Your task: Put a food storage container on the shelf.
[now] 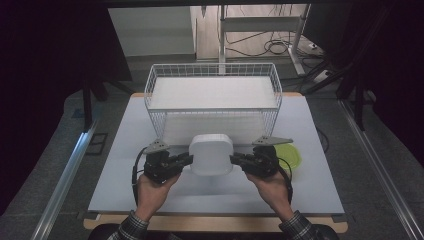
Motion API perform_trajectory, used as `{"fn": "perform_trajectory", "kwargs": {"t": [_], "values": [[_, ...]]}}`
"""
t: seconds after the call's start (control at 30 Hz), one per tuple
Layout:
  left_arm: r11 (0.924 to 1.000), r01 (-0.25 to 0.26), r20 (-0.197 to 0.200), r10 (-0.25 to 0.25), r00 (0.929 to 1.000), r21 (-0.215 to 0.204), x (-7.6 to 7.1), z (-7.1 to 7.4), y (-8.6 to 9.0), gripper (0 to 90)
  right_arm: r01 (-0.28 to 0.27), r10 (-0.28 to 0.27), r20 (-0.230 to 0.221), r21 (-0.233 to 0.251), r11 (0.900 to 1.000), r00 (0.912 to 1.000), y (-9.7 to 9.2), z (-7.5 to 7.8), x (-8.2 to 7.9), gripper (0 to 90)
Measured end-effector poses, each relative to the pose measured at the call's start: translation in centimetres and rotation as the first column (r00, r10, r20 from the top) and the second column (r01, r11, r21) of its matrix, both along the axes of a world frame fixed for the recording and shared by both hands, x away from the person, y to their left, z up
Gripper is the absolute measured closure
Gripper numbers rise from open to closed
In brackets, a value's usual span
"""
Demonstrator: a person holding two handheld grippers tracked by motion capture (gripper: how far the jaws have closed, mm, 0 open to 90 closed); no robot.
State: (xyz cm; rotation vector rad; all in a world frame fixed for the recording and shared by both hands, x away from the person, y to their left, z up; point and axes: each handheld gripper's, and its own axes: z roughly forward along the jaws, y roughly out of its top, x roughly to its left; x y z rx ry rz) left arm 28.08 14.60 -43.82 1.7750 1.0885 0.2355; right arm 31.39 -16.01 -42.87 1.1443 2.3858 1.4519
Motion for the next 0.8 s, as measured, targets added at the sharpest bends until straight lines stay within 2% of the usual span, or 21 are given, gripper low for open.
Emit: {"fn": "perform_trajectory", "kwargs": {"t": [0.17, 0.5, 0.67, 0.7, 0.8], "values": [[1.0000, 0.002, 0.026, -0.001, 0.9997, -0.003, 0.6, 1.5, 0.0, 78.2, 0.009, -0.009, 0.034, 0.017, 0.9998, 0.9994, -0.1, 1.7, 0.6, 79.0], [0.9999, -0.012, 0.078, 0.012, 0.9969, 0.001, 1.8, 4.1, 0.1, 78.1, 0.014, -0.017, 0.054, 0.046, 0.9988, 0.9984, 0.0, 3.5, 1.7, 79.0], [0.9998, -0.019, 0.102, 0.019, 0.9946, -0.001, 2.2, 5.6, 0.2, 78.1, 0.011, -0.014, 0.081, 0.046, 0.9989, 0.9966, 0.2, 5.2, 2.3, 79.0], [0.9997, -0.023, 0.110, 0.023, 0.9937, -0.002, 2.5, 6.3, 0.3, 78.1, 0.011, -0.015, 0.091, 0.047, 0.9988, 0.9958, 0.3, 5.9, 2.6, 79.0], [0.9996, -0.028, 0.118, 0.028, 0.9927, -0.001, 2.8, 7.0, 0.3, 78.1, 0.015, -0.019, 0.099, 0.046, 0.9988, 0.9949, 0.4, 6.6, 2.8, 78.9]]}}
